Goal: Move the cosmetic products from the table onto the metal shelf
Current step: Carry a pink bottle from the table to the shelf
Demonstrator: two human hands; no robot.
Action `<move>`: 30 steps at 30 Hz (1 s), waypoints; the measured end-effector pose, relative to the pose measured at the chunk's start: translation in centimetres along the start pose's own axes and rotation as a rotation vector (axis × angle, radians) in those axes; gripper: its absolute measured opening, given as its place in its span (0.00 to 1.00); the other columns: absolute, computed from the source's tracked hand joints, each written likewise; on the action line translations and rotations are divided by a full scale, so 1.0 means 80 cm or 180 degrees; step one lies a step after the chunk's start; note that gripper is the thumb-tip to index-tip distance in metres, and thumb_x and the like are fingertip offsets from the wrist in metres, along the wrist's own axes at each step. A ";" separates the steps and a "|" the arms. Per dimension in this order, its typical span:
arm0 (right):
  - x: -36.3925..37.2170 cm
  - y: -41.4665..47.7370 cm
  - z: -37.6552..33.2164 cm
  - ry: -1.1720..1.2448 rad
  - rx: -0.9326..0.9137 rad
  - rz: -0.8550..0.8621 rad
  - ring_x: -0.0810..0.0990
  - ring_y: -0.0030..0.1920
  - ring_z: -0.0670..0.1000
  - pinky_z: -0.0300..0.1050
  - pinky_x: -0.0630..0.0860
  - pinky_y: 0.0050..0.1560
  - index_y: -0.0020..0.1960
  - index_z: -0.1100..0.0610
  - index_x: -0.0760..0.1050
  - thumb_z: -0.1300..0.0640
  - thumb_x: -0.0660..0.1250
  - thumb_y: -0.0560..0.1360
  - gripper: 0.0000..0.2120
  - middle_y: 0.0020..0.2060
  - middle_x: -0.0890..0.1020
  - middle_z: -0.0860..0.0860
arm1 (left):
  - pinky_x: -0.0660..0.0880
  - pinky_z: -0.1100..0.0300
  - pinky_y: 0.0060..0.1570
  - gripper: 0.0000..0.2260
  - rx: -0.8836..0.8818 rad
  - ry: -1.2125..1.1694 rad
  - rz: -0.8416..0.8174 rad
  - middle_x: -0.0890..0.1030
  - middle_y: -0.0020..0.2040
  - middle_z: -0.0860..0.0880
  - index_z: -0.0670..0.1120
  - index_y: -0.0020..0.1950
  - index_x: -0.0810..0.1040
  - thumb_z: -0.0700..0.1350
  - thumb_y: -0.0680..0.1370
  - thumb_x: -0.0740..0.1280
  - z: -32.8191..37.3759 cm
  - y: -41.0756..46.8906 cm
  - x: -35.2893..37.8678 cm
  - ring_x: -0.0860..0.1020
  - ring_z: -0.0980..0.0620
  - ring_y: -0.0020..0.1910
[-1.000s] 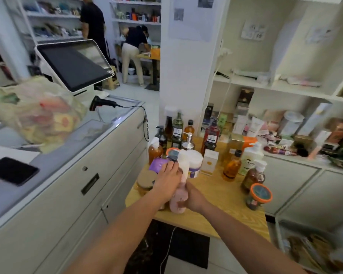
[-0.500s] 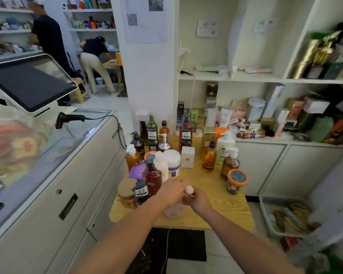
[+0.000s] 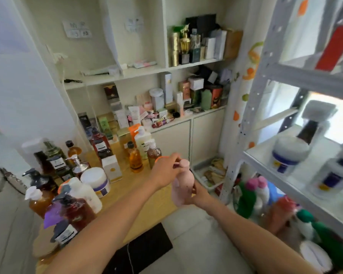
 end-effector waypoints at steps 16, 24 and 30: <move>-0.320 -0.222 0.086 0.0087 0.0380 0.2458 0.78 0.55 0.50 0.52 0.77 0.58 0.64 0.54 0.70 0.55 0.80 0.61 0.35 0.54 0.79 0.48 | 0.71 0.56 0.62 0.37 0.1364 -0.1144 -0.1527 0.74 0.61 0.52 0.53 0.70 0.61 0.54 0.67 0.77 0.316 0.016 0.225 0.73 0.53 0.60; -0.430 -0.316 0.141 -0.0241 0.0652 0.3035 0.78 0.47 0.51 0.44 0.73 0.44 0.63 0.57 0.71 0.54 0.80 0.61 0.33 0.48 0.80 0.50 | 0.71 0.59 0.56 0.29 0.1677 -0.1198 -0.1585 0.76 0.60 0.48 0.47 0.65 0.67 0.46 0.69 0.77 0.458 -0.001 0.313 0.74 0.51 0.57; -0.475 -0.330 0.172 -0.0357 0.0718 0.3047 0.77 0.45 0.52 0.43 0.71 0.42 0.59 0.58 0.72 0.56 0.78 0.63 0.27 0.48 0.81 0.53 | 0.73 0.52 0.59 0.28 0.1636 -0.1269 -0.1671 0.77 0.58 0.46 0.43 0.63 0.68 0.41 0.68 0.77 0.493 0.011 0.359 0.74 0.48 0.58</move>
Point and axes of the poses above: each hand's wrist, its own y-axis towards the middle knuckle, its own x-axis out of the palm, z = x × y, the point moved 7 cm from there along y, towards the middle knuckle
